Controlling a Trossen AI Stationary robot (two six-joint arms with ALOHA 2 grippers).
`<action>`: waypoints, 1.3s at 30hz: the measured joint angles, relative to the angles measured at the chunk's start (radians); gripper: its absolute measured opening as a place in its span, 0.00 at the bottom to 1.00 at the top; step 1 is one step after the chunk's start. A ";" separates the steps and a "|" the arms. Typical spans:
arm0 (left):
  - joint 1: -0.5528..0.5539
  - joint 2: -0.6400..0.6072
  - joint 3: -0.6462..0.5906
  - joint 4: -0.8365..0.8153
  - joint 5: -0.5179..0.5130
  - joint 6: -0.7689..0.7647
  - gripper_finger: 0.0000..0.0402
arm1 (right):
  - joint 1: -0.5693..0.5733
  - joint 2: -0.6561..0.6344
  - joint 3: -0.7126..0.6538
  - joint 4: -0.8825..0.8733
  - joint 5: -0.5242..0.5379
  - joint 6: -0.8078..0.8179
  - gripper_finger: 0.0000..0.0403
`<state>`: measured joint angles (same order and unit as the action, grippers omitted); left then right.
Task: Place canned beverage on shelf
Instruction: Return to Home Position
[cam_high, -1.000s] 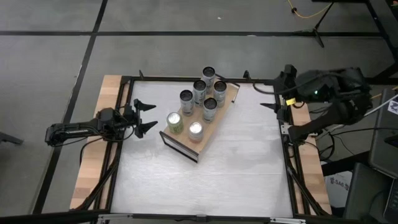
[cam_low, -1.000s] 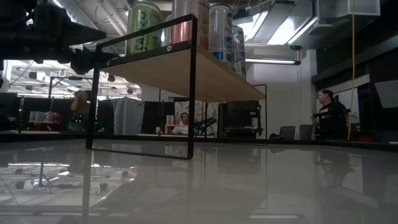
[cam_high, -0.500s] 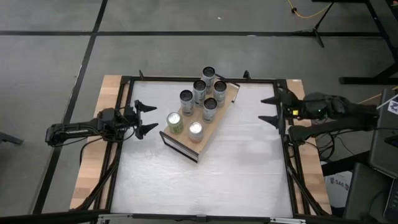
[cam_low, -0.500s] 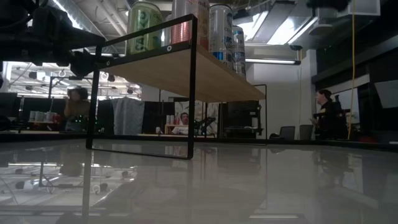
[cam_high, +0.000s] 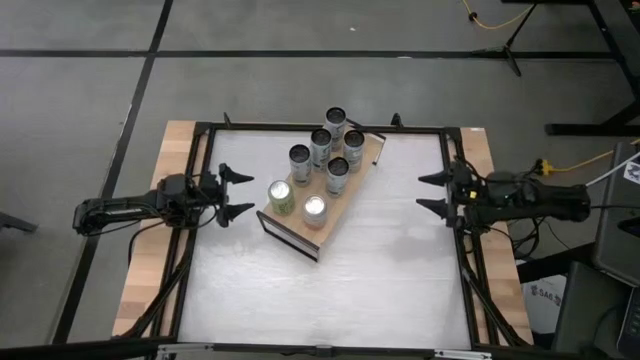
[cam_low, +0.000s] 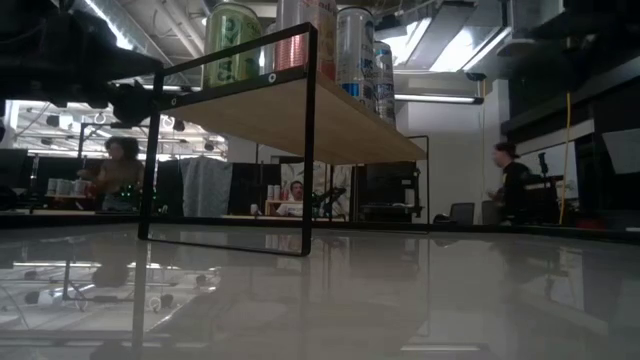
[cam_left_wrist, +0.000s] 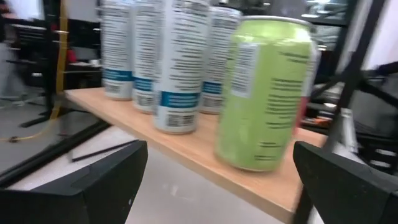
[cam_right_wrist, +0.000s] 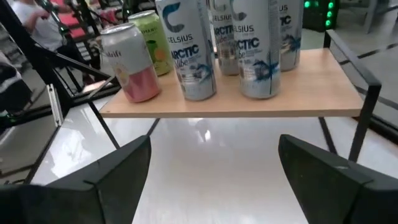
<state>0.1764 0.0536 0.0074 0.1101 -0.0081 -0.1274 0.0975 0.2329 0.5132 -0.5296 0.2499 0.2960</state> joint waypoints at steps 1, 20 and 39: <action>0.000 0.000 0.000 0.000 0.024 0.000 0.99 | 0.000 -0.021 -0.022 0.014 0.000 -0.001 0.85; 0.000 0.000 0.000 -0.061 0.052 -0.021 0.66 | 0.000 -0.228 -0.331 0.136 0.000 0.118 0.32; 0.018 0.000 0.000 -0.098 0.011 -0.020 0.27 | 0.000 -0.229 -0.403 0.181 0.046 0.136 0.03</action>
<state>0.1946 0.0536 0.0078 0.0124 0.0029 -0.1474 0.0975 0.0036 0.1104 -0.3485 0.2955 0.4316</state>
